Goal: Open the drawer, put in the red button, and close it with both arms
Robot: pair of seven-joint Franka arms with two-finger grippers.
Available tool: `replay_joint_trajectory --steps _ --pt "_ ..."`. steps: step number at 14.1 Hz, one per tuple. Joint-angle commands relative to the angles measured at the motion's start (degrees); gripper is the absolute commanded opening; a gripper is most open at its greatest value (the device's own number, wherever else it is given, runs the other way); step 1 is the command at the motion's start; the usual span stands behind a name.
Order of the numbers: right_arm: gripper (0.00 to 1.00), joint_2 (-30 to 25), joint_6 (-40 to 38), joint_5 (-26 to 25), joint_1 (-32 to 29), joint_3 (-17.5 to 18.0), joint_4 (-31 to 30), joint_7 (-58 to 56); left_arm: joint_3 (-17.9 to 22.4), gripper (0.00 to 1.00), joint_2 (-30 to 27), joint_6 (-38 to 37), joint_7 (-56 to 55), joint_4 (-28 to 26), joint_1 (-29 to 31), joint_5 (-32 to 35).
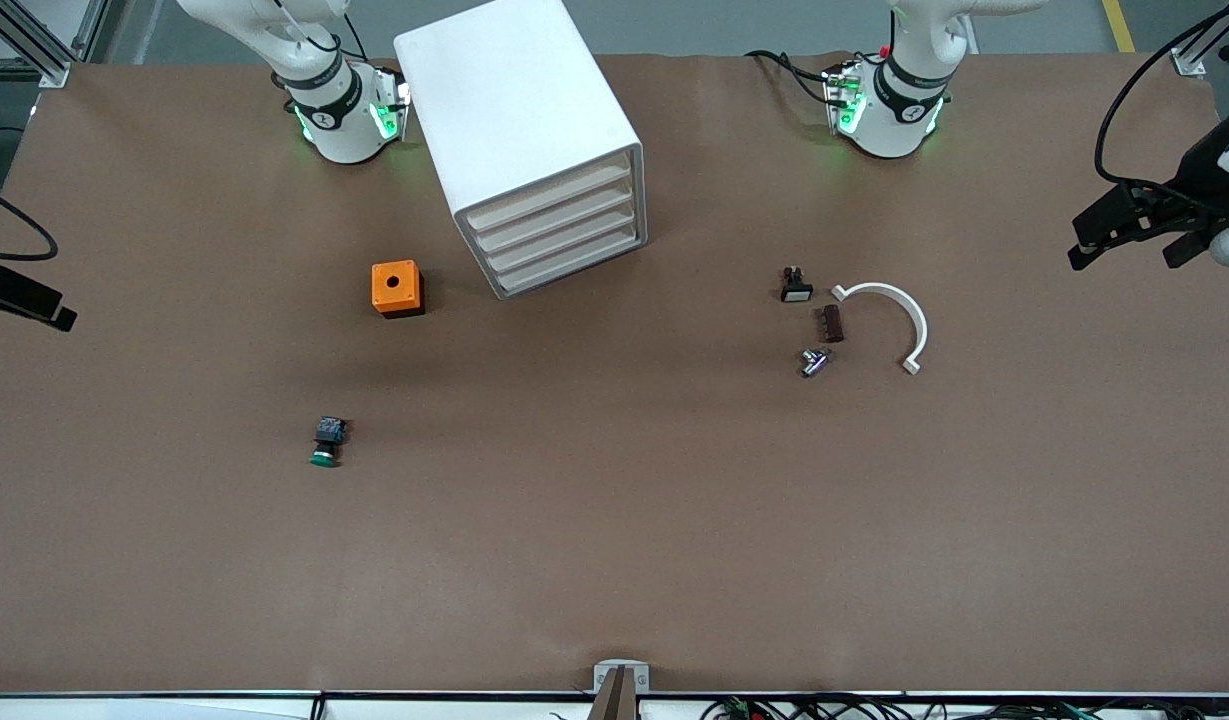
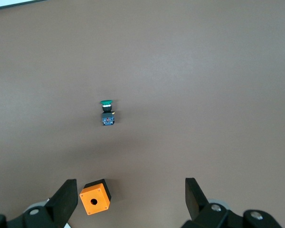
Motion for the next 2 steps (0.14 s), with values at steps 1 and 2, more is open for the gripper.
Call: replay_joint_trajectory --steps 1,2 --pt "1.0 -0.5 -0.58 -0.17 -0.92 0.77 0.49 -0.43 0.35 1.0 0.2 0.1 1.25 0.3 -0.24 1.0" --pt "1.0 -0.5 -0.58 -0.17 -0.92 0.77 0.49 -0.43 0.35 1.0 0.2 0.1 1.17 0.3 -0.24 1.0"
